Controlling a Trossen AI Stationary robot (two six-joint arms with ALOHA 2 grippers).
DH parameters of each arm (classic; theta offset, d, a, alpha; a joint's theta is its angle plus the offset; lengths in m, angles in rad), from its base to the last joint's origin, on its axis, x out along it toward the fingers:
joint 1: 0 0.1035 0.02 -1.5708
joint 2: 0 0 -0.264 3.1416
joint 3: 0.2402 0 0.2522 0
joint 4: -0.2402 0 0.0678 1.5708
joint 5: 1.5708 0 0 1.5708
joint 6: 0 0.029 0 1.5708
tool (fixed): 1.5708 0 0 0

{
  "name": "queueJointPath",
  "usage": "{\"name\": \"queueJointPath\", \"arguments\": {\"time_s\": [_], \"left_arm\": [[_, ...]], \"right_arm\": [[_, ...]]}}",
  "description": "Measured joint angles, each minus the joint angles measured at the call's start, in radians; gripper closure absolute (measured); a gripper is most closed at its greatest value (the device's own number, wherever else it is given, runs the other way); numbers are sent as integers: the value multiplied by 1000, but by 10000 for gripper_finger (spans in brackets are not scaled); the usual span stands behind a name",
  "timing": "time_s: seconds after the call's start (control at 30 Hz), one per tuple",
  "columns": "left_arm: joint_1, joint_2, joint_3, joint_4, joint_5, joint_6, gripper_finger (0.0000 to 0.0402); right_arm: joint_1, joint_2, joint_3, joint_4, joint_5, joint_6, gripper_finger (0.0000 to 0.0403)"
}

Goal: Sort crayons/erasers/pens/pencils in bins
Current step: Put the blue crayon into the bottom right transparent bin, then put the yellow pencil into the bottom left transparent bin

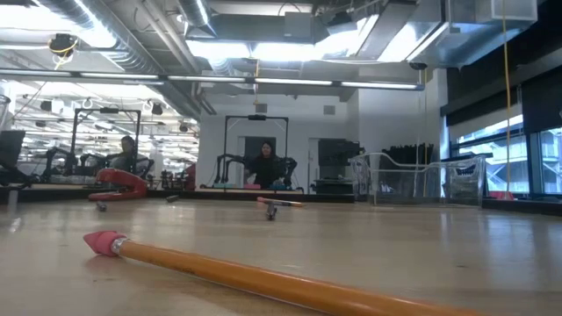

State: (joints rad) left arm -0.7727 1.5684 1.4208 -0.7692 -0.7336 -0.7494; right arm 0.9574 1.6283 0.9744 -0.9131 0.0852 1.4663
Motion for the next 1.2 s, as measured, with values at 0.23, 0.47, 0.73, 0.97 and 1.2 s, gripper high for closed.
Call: {"name": "queueJointPath", "arguments": {"time_s": [0.23,0.47,0.73,0.97,1.2], "left_arm": [[0,0,0,0,36,-3,315],[0,0,0,0,36,-2,315],[0,0,0,0,37,-2,315],[0,0,0,0,47,-2,315],[0,0,0,0,48,-8,315]], "right_arm": [[-8,0,-82,87,0,-6,367],[-8,0,-82,88,0,-7,367],[-8,0,-82,107,0,-9,357],[-8,0,-82,109,0,-8,309],[-8,0,-62,104,-41,-6,302]]}}
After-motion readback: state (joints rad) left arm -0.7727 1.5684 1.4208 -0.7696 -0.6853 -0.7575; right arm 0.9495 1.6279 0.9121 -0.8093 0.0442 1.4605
